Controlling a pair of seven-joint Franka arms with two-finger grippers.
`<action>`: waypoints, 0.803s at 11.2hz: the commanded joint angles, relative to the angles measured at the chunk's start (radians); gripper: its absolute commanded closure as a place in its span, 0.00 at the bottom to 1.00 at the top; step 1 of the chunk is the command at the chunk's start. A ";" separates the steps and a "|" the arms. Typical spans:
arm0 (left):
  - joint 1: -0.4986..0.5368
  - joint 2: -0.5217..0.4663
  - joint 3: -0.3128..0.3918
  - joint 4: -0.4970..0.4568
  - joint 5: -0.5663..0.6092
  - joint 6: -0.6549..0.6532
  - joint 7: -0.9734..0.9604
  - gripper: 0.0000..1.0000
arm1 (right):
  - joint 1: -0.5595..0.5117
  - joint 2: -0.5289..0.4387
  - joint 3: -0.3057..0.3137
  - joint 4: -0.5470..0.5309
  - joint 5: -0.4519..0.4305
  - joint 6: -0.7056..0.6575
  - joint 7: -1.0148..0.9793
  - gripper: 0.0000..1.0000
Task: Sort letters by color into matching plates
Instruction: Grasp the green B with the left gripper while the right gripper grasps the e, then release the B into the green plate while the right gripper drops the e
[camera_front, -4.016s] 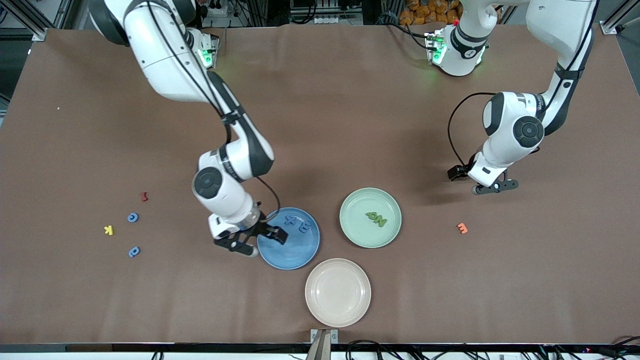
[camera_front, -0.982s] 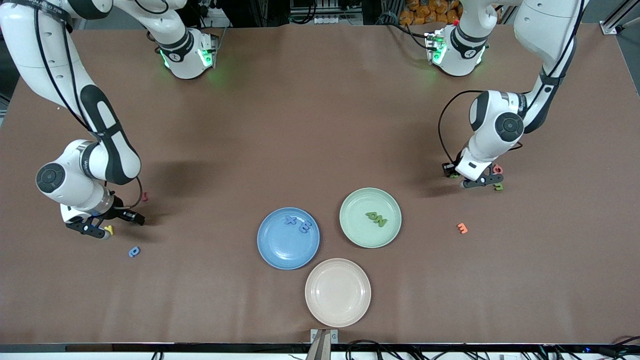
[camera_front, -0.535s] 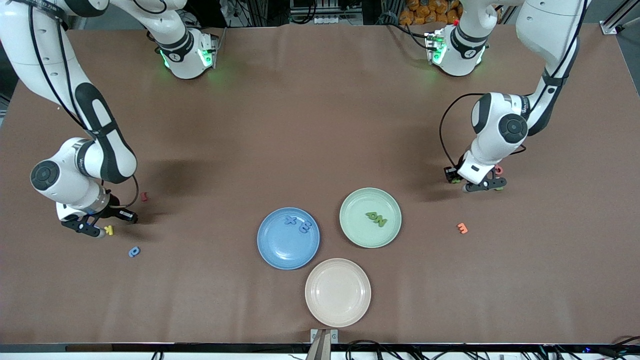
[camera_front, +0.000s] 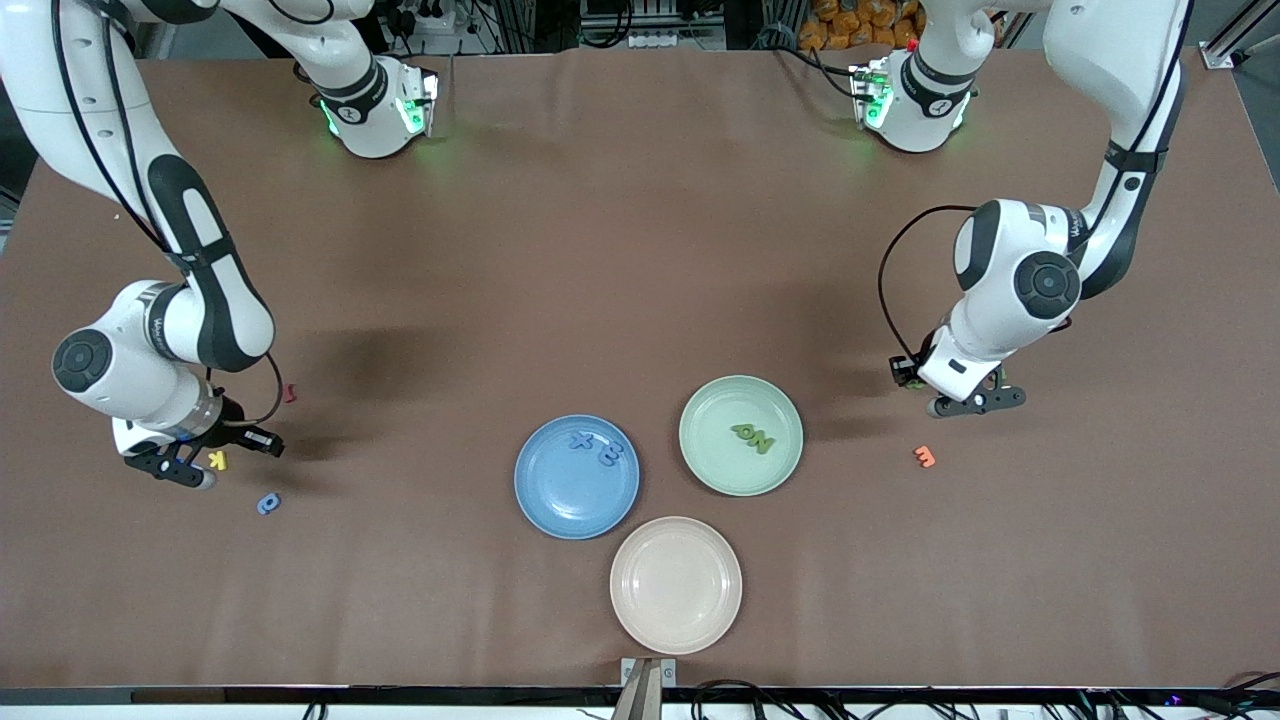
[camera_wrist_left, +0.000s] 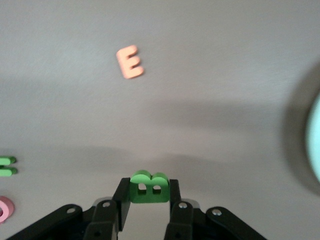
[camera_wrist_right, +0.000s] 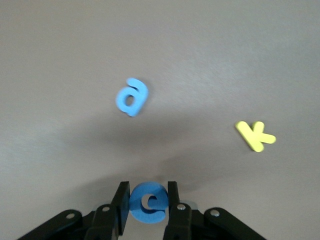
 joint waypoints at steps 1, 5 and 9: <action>-0.055 0.058 -0.053 0.137 -0.051 -0.057 0.005 1.00 | 0.055 -0.006 0.030 0.051 0.011 -0.032 0.153 0.98; -0.153 0.150 -0.069 0.265 -0.055 -0.057 -0.007 1.00 | 0.214 0.020 0.040 0.125 0.094 -0.026 0.333 0.96; -0.172 0.216 -0.125 0.339 -0.045 -0.057 -0.036 1.00 | 0.349 0.100 0.076 0.244 0.091 -0.022 0.557 0.96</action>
